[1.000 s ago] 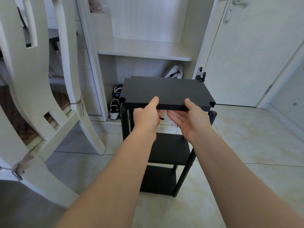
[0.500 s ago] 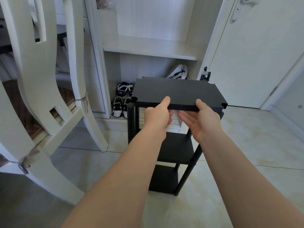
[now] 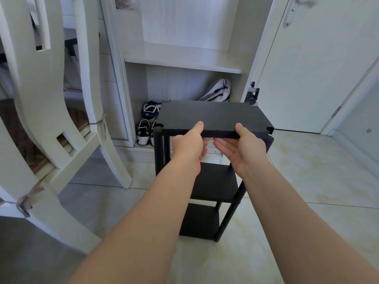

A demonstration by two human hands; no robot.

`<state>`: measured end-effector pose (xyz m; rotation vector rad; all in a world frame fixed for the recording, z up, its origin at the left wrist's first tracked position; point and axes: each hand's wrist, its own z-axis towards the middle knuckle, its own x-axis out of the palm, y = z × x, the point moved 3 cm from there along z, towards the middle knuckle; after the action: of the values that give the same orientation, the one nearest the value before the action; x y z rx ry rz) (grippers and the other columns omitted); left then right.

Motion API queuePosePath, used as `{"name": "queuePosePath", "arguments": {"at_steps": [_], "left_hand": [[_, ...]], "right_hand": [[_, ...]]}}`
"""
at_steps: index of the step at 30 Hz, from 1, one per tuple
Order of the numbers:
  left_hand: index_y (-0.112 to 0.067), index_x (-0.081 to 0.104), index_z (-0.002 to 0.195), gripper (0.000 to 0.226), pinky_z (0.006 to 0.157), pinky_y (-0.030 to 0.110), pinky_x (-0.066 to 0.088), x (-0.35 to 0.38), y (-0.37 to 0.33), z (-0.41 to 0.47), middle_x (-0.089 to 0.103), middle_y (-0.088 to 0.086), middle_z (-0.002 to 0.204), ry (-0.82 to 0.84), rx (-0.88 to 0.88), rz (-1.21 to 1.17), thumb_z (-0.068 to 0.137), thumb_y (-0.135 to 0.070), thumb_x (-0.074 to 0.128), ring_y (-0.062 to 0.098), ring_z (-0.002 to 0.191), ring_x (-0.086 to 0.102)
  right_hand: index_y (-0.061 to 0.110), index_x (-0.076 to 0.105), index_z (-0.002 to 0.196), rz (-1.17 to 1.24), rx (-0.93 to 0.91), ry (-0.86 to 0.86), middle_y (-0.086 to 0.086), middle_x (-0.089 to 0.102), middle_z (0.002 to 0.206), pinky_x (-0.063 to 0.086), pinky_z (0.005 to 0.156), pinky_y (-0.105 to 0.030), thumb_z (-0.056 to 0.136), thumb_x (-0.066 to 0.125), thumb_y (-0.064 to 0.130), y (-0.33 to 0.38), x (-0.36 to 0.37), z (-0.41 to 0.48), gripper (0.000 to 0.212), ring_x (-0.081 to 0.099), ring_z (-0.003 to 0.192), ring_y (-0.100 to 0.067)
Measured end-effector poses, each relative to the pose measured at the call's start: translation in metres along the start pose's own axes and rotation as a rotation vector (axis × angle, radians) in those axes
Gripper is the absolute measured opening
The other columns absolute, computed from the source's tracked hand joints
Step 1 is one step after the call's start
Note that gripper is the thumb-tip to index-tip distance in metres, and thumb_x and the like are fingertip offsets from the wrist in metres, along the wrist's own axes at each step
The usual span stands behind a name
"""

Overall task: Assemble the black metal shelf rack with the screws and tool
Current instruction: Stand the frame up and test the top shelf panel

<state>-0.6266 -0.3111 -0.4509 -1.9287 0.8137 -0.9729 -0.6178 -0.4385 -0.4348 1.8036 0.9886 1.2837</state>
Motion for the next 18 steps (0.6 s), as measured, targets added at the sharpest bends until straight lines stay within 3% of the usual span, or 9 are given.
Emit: {"name": "queuePosePath", "arguments": {"at_steps": [3, 13, 18], "left_hand": [[-0.014, 0.065, 0.102, 0.027, 0.063, 0.026, 0.054, -0.0012, 0.0022, -0.0005, 0.075, 0.002, 0.083, 0.013, -0.032, 0.006, 0.092, -0.039, 0.067, 0.011, 0.074, 0.067], [-0.015, 0.064, 0.109, 0.027, 0.065, 0.026, 0.053, -0.0004, -0.0027, -0.0007, 0.073, 0.0, 0.079, -0.036, 0.041, 0.011, 0.092, -0.036, 0.066, 0.009, 0.07, 0.066], [-0.015, 0.061, 0.117, 0.034, 0.065, 0.026, 0.052, -0.0005, -0.0012, -0.0019, 0.074, 0.002, 0.09, -0.038, 0.046, 0.005, 0.092, -0.038, 0.066, 0.01, 0.077, 0.067]], "right_hand": [[0.005, 0.053, 0.129, -0.023, 0.0, -0.004, -0.023, 0.074, 0.099, 0.064, 0.067, -0.036, 0.104, 0.057, 0.021, -0.0014, -0.0009, 0.0004, 0.03, 0.077, 0.08, -0.031], [0.004, 0.055, 0.119, 0.056, 0.041, 0.017, -0.023, 0.075, 0.09, 0.064, 0.063, -0.037, 0.104, 0.056, 0.018, -0.0011, 0.0015, -0.0007, 0.021, 0.077, 0.079, -0.034], [0.004, 0.054, 0.119, 0.072, 0.065, 0.042, -0.024, 0.075, 0.088, 0.064, 0.064, -0.039, 0.104, 0.057, 0.017, -0.0007, 0.0017, -0.0001, 0.02, 0.077, 0.079, -0.034]]}}
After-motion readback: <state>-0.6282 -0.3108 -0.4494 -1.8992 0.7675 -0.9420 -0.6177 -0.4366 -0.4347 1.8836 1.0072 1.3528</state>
